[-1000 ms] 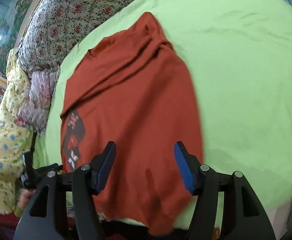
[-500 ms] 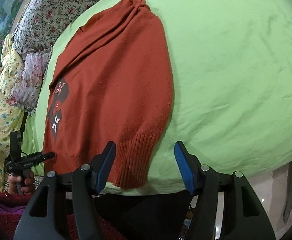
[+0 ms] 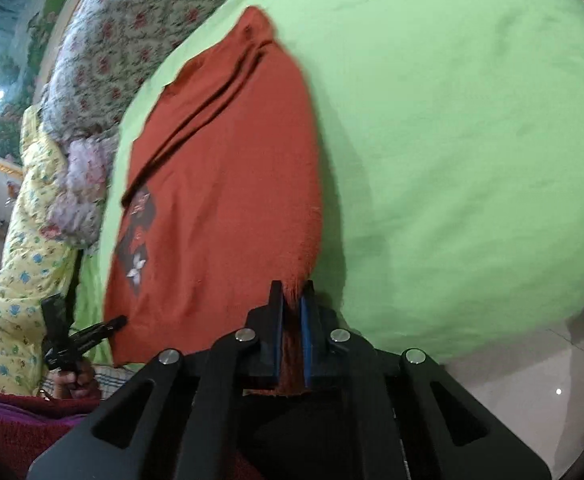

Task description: Fold small clothes

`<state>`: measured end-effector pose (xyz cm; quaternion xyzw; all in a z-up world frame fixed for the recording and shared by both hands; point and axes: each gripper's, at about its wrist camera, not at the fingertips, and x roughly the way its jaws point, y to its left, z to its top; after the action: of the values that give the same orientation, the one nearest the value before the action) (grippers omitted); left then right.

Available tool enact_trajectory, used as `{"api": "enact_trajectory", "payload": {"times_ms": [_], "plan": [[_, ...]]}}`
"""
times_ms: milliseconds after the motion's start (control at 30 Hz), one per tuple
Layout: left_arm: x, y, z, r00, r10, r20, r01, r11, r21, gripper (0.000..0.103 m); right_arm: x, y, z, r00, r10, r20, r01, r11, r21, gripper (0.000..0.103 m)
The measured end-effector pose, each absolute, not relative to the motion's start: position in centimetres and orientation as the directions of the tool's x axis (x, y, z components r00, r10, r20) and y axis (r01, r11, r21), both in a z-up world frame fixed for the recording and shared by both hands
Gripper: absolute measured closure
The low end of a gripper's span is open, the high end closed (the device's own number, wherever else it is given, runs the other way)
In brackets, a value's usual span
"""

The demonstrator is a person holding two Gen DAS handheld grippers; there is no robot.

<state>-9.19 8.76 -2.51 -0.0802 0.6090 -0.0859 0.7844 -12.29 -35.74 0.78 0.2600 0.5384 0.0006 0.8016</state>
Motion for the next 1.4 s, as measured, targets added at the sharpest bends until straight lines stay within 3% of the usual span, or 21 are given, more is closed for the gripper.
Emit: {"api": "enact_trajectory", "payload": {"times_ms": [100, 233, 267, 433, 500, 533, 600, 633, 900, 1167, 1400], "plan": [[-9.2, 9.5, -3.3, 0.197, -0.265, -0.944, -0.012, 0.962, -0.273, 0.094, -12.5, -37.0, -0.5, 0.410, 0.292, -0.864, 0.310, 0.846, 0.433, 0.095], [-9.3, 10.2, -3.4, 0.173, -0.301, -0.938, -0.051, 0.948, -0.314, 0.061, -12.4, -37.1, -1.6, 0.408, 0.313, -0.858, 0.330, 0.825, 0.458, 0.091], [-9.6, 10.4, -3.5, 0.165, -0.311, -0.936, -0.064, 0.944, -0.325, 0.057, -12.4, -37.2, -1.5, 0.407, 0.318, -0.857, 0.332, 0.822, 0.462, 0.088], [-9.2, 9.3, -3.7, 0.173, -0.289, -0.942, -0.040, 0.953, -0.300, 0.052, -12.5, -36.8, -1.0, 0.378, 0.301, -0.875, 0.313, 0.848, 0.428, 0.081], [-9.4, 7.7, -4.6, 0.183, -0.265, -0.947, -0.006, 0.963, -0.270, 0.058, -12.5, -36.4, -1.3, 0.376, 0.285, -0.882, 0.317, 0.855, 0.411, 0.081], [-9.3, 6.9, -4.6, 0.193, -0.245, -0.950, 0.025, 0.969, -0.245, 0.078, -12.4, -36.1, -1.3, 0.376, 0.272, -0.886, 0.313, 0.863, 0.398, 0.081], [-9.2, 6.5, -4.6, 0.190, -0.273, -0.943, 0.044, 0.962, -0.270, 0.096, -12.2, -35.6, -1.2, 0.364, 0.267, -0.892, 0.296, 0.875, 0.383, 0.088], [-9.4, 6.7, -4.3, 0.200, -0.293, -0.935, 0.041, 0.956, -0.291, 0.098, -12.2, -35.5, -1.2, 0.357, 0.277, -0.892, 0.292, 0.874, 0.388, 0.093], [-9.3, 11.0, 2.2, 0.404, -0.379, -0.832, 0.003, 0.910, -0.414, 0.099, -12.0, -35.8, 2.1, 0.467, 0.403, -0.787, 0.246, 0.796, 0.553, 0.094], [-3.2, 15.2, 8.3, 0.583, -0.362, -0.728, -0.031, 0.885, -0.464, 0.100, -5.2, -35.3, 8.0, 0.594, 0.477, -0.648, 0.121, 0.744, 0.658, 0.094], [6.0, 15.8, 10.3, 0.652, -0.293, -0.699, -0.032, 0.911, -0.411, 0.100, 4.9, -35.7, 9.9, 0.632, 0.497, -0.595, 0.055, 0.736, 0.675, 0.094]]}}
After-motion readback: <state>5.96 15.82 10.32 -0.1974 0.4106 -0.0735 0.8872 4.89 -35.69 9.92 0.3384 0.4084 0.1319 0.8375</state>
